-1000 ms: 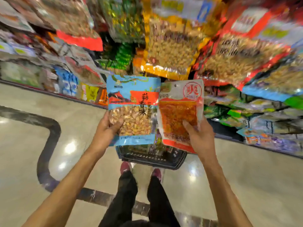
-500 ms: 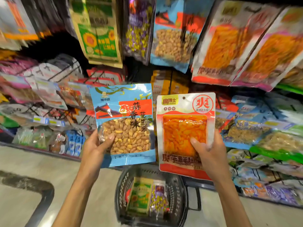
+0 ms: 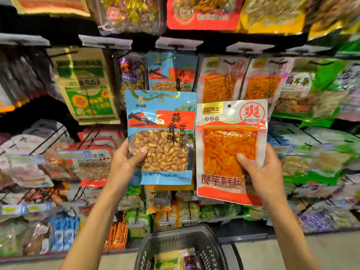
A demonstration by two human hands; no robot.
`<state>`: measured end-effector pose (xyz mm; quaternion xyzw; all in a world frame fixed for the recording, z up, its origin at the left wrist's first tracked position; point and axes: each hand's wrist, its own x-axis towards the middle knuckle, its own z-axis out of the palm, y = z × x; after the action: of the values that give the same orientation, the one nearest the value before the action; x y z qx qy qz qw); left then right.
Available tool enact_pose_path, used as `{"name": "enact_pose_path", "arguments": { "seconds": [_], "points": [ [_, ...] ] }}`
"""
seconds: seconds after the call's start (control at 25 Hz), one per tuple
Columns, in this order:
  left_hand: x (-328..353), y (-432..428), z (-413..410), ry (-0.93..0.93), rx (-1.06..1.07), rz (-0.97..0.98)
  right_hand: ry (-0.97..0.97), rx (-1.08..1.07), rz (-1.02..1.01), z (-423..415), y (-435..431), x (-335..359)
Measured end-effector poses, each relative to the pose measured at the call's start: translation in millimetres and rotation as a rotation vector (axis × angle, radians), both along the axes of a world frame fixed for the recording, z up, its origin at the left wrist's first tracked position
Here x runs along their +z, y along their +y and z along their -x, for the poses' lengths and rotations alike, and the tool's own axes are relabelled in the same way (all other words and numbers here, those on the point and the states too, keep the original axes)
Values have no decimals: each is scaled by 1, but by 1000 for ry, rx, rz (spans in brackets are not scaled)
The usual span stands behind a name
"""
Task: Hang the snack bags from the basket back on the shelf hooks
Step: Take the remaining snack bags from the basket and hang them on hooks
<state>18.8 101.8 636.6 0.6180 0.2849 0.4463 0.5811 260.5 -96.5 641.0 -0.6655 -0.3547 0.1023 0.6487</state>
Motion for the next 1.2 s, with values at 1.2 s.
{"name": "enact_pose_path", "arguments": {
  "seconds": [1.2],
  "points": [
    [50, 59, -93, 29, 63, -95, -11, 137, -131, -91, 24, 48]
  ]
}}
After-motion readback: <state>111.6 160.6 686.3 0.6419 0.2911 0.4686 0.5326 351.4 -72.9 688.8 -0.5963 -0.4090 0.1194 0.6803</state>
